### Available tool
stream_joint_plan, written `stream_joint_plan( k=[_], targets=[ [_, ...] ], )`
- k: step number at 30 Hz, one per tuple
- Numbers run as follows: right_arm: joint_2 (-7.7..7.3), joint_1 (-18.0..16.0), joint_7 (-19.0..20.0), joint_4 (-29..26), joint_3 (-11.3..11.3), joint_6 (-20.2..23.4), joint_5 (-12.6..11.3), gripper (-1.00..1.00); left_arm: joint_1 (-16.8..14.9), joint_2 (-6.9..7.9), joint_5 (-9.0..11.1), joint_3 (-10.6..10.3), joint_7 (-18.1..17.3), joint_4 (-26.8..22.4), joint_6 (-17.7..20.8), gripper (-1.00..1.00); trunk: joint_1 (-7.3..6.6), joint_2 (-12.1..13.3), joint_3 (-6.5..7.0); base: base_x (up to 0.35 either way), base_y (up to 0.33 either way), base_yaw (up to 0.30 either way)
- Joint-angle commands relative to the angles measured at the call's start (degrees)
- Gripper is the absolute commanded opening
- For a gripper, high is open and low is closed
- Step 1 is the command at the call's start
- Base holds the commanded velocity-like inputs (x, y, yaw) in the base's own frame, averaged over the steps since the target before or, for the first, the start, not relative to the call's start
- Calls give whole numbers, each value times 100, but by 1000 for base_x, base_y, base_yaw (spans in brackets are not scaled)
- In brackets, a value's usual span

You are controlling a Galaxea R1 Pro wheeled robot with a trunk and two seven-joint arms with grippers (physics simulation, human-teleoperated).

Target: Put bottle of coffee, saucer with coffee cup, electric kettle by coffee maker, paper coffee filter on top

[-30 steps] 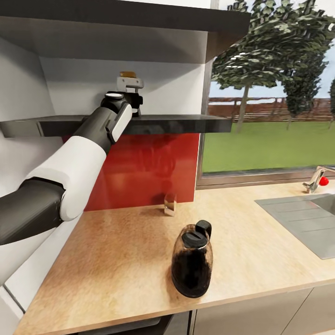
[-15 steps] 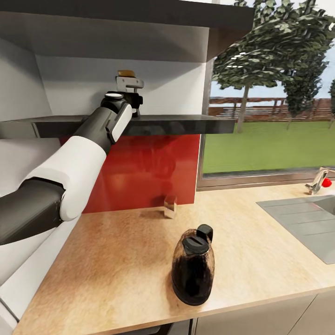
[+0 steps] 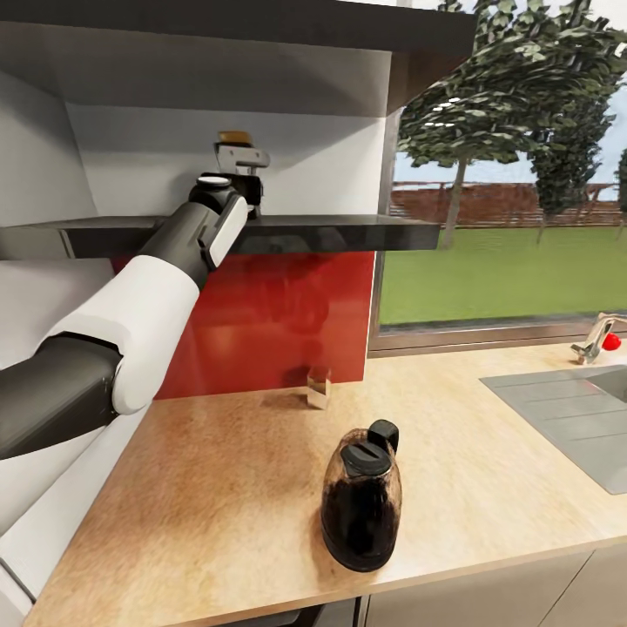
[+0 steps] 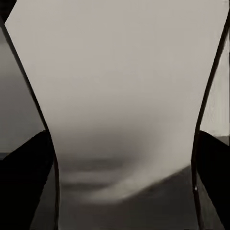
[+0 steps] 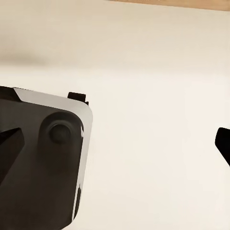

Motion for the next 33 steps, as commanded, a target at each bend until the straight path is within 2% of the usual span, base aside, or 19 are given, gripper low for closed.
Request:
stream_joint_plan(
  k=[1,21,23,24,26,33],
  targets=[
    [0,-2,-22,4,38,-13,3,100,-2,6,34,-41,55,1,27,-100,2,-6,-5,0,0,0],
    [8,-2,-19,4,38,-13,3,100,-15,9,39,-34,55,-35,34,-100,2,-6,-5,0,0,0],
    [8,-2,-16,4,38,-13,3,100,-18,2,43,-35,55,-67,39,-100,2,-6,-5,0,0,0],
    [20,-2,-14,4,38,-13,3,100,-19,0,47,-35,45,-293,73,-100,2,-6,-5,0,0,0],
    [29,-2,-11,0,38,-15,-3,100,-20,-2,50,-34,39,-381,88,-100,2,-6,-5,0,0,0],
    [46,-2,2,-17,38,-24,-21,100,-19,-3,54,-27,11,-440,104,-100,2,-6,-5,0,0,0]
  ],
)
